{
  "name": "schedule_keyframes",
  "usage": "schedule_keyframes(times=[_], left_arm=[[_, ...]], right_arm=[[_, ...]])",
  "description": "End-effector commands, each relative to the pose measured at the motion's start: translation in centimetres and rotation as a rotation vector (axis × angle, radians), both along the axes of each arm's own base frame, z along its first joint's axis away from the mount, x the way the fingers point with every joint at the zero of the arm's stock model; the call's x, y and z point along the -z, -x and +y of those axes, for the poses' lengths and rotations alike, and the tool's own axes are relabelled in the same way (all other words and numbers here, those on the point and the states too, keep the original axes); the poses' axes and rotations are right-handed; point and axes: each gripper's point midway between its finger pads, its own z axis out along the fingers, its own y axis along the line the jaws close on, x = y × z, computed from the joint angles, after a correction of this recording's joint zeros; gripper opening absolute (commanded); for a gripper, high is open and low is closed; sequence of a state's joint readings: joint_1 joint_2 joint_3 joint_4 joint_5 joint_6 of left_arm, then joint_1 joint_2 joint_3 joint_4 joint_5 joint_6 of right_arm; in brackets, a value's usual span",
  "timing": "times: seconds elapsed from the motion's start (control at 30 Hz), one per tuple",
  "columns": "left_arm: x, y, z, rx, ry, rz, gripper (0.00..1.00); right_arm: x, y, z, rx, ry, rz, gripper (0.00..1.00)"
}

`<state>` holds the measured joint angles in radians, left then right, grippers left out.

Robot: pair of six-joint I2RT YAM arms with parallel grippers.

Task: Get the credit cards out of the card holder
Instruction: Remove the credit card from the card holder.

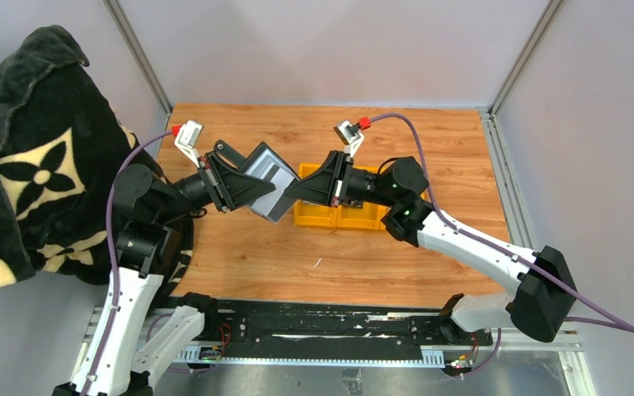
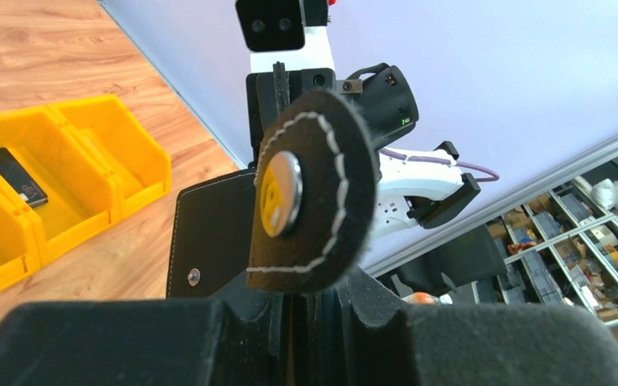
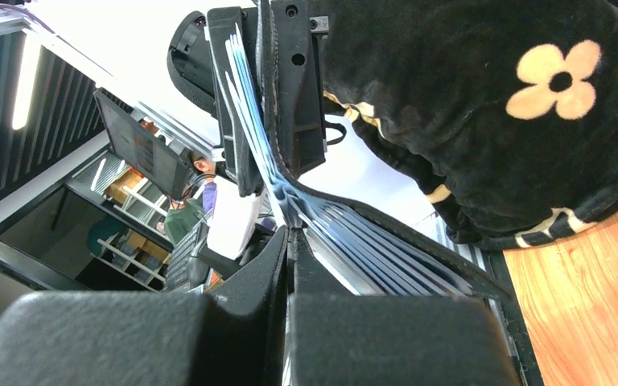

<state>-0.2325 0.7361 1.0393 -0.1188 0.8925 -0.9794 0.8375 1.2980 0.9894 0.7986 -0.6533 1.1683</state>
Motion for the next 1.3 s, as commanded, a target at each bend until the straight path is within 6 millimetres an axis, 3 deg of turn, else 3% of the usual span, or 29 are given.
schedule_keyframes(times=[0.0, 0.13, 0.17, 0.23, 0.3, 0.4, 0.77, 1.0, 1.27], left_arm=[[-3.8, 2.7, 0.1, 0.05, 0.035, -0.14, 0.17], [-3.7, 2.4, 0.1, 0.043, 0.036, -0.133, 0.15], [-3.6, 2.4, 0.1, 0.043, 0.035, -0.133, 0.15], [-3.5, 2.4, 0.1, 0.041, 0.033, -0.132, 0.14], [-3.3, 2.3, 0.1, 0.039, 0.031, -0.13, 0.12], [-3.3, 2.2, 0.2, 0.027, 0.027, -0.133, 0.09], [-2.6, 0.9, 0.6, -0.048, 0.003, -0.124, 0.02], [-2.5, 0.7, 0.6, -0.052, 0.002, -0.112, 0.02], [-2.2, 0.8, 0.6, -0.054, -0.005, -0.114, 0.02]], right_arm=[[1.4, -1.0, -0.4, 0.048, 0.026, 0.033, 0.0], [1.3, -1.0, -0.4, 0.048, 0.017, 0.043, 0.0], [0.9, -1.0, -0.4, 0.041, 0.002, 0.037, 0.09], [0.3, -0.8, -0.4, 0.03, -0.022, 0.035, 0.16], [-0.5, -0.8, -0.4, 0.02, -0.049, 0.028, 0.31], [-1.8, -0.1, -0.7, -0.015, -0.101, -0.005, 0.39], [-2.2, 3.2, -2.9, -0.076, -0.149, -0.105, 0.51], [-2.6, 2.9, -2.1, -0.082, -0.135, -0.122, 0.63], [-3.6, 3.1, -0.5, -0.134, -0.154, -0.122, 0.61]])
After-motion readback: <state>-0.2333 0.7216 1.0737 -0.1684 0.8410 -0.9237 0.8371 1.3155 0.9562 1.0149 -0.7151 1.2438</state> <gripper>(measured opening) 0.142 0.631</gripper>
